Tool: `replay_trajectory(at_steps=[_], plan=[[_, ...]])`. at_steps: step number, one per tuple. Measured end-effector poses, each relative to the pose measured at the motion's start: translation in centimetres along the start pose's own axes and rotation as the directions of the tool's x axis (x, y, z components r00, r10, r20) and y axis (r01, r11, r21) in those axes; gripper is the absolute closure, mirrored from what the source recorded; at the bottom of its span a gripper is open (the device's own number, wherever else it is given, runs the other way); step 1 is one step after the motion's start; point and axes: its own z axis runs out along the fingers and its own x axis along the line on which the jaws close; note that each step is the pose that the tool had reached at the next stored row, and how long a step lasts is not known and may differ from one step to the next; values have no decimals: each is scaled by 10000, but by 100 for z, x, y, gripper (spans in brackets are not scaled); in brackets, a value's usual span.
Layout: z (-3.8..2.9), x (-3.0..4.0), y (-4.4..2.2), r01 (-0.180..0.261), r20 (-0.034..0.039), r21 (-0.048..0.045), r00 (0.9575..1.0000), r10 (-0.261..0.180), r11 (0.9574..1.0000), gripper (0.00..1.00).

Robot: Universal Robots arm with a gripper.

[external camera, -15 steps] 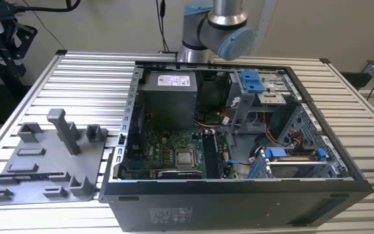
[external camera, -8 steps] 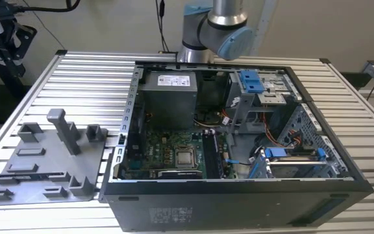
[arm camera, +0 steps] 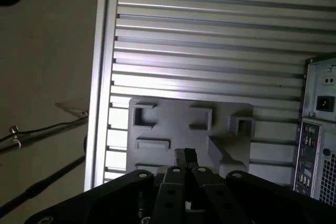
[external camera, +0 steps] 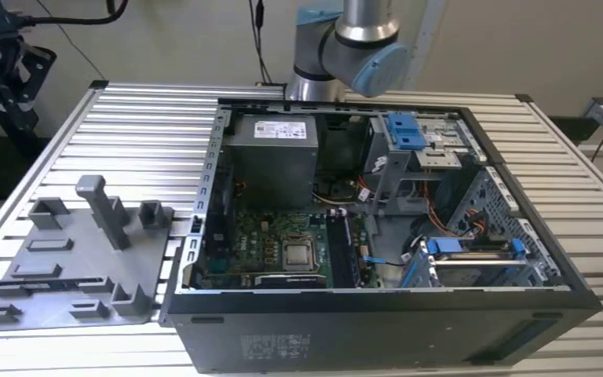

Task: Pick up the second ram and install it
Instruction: 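Reach for the second ram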

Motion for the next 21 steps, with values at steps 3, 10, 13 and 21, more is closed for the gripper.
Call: replay_trajectory(at_steps=[3, 10, 13, 21], plan=[[6, 3, -53, 0, 1, 0, 10000, 0, 10000, 89], [24, 11, -166, 0, 1, 0, 10000, 0, 10000, 89], [32, 14, -218, 0, 0, 0, 10000, 0, 10000, 89], [49, 28, -375, 0, 1, -1, 10000, 0, 10000, 89]])
